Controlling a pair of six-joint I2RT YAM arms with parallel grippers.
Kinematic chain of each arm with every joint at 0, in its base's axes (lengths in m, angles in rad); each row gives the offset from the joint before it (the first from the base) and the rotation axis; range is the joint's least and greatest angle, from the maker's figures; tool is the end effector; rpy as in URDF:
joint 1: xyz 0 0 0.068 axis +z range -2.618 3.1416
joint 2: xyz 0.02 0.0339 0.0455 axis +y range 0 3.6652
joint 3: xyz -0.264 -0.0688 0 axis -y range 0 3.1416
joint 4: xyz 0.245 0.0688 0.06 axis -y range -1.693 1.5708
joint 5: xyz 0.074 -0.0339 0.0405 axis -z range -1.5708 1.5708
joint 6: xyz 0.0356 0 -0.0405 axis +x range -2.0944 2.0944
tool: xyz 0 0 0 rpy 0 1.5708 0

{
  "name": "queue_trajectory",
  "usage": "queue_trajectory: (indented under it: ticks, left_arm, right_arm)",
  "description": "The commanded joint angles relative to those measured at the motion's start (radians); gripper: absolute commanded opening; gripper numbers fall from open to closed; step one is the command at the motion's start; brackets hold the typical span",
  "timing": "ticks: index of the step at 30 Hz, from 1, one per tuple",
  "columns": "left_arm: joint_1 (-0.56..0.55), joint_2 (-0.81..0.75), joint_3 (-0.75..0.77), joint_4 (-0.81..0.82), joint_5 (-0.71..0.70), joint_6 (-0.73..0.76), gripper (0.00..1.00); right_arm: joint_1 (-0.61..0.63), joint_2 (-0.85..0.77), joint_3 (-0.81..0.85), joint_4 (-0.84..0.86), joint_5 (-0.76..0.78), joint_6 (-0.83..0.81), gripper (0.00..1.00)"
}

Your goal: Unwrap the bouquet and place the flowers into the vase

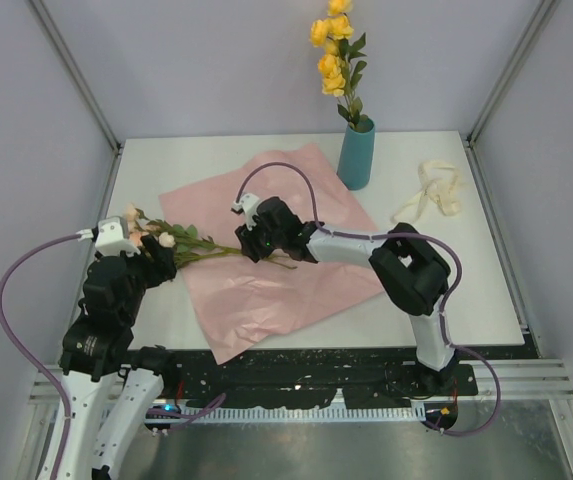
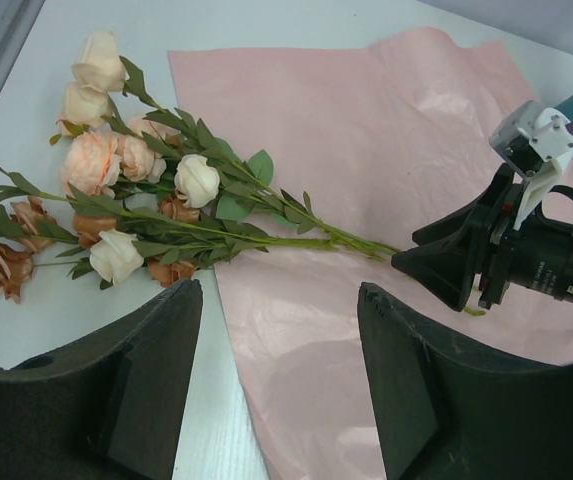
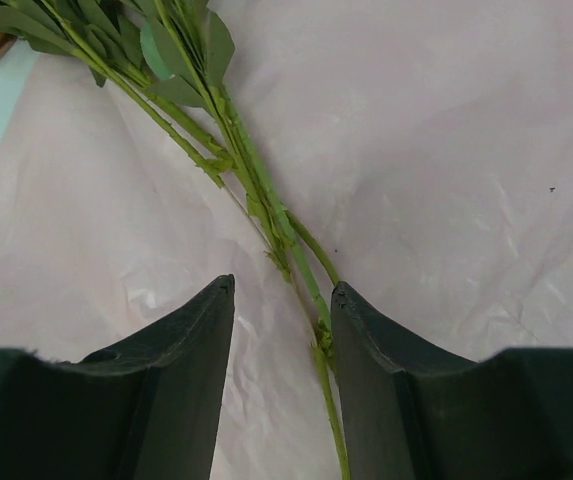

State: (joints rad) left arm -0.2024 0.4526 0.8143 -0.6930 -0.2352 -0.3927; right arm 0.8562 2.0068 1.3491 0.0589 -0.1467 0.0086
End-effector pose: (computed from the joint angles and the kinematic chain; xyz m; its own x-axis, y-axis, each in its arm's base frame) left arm 0.0930 -0.0106 0.3364 -0.2866 -0.3211 -0.9026 -0.1408 0.9461 -0.2918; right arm 0.2925 0.3450 0.1890 -0.3765 -0.4210 -0.8253 -0.8232 0.5607 0.0895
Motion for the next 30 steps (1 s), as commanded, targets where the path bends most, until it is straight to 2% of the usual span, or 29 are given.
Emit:
queue_trajectory:
  ticks: [1, 6, 17, 30]
  left_arm:
    - [0.004, 0.003, -0.004, 0.039, 0.002, -0.011, 0.67]
    - [0.004, 0.008, -0.003, 0.039, 0.002, -0.011, 0.67]
    - [0.004, 0.012, -0.004, 0.041, 0.007, -0.015, 0.67]
    - [0.004, 0.014, -0.006, 0.043, 0.01, -0.017, 0.67]
  right_arm:
    - [0.007, 0.027, 0.05, 0.024, 0.009, -0.053, 0.48]
    - [0.009, 0.052, 0.061, 0.047, 0.001, -0.076, 0.4]
    - [0.037, 0.049, 0.056, 0.088, -0.05, -0.079, 0.39]
    - [0.038, 0.098, 0.084, 0.058, -0.036, -0.056, 0.4]
